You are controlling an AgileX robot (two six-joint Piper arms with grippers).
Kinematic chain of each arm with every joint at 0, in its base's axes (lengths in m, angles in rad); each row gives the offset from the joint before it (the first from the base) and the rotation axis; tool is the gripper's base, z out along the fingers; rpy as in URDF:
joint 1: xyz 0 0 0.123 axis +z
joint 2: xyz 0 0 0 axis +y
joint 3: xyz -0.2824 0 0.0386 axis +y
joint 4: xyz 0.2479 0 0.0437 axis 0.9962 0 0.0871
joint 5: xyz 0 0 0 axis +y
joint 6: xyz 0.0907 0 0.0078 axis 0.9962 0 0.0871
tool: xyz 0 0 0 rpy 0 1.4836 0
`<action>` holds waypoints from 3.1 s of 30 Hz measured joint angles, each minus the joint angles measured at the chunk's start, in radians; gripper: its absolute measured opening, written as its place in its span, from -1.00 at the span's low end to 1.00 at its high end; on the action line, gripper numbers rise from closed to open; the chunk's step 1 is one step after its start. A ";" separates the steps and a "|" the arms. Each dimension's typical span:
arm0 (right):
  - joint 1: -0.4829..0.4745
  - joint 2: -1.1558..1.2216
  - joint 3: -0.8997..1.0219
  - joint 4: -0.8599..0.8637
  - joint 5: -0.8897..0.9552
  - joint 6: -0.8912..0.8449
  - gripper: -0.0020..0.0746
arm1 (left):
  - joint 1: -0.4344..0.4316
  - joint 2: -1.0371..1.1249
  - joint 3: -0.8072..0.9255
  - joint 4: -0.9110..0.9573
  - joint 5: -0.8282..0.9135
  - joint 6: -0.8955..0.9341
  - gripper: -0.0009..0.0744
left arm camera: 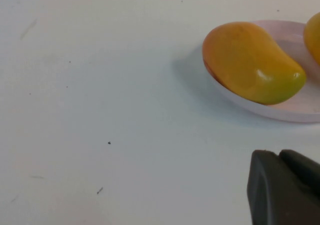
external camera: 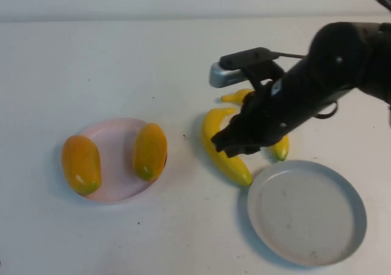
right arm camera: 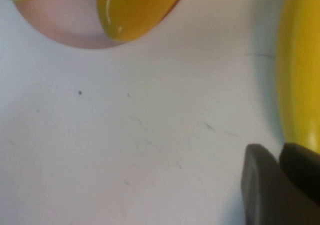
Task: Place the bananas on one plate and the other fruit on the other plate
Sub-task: Put another type of fruit in the right plate
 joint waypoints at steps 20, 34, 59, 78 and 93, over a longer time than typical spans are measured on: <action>0.046 0.476 -0.550 -0.279 0.248 0.222 0.19 | 0.000 0.000 0.000 0.000 0.000 0.000 -0.99; 0.044 0.552 -0.565 -0.293 0.247 0.215 -0.14 | 0.000 0.000 0.000 0.000 0.000 0.000 -0.99; -0.121 -0.120 0.267 -0.270 -0.010 0.468 -0.14 | 0.000 0.000 0.000 0.000 0.000 0.000 -0.99; -0.175 -0.055 0.407 -0.214 -0.124 0.452 0.19 | 0.000 0.000 0.000 0.000 0.000 0.000 -0.99; -0.161 -0.013 0.065 -0.212 -0.060 0.160 0.40 | 0.000 0.000 0.000 0.000 0.000 0.000 -0.99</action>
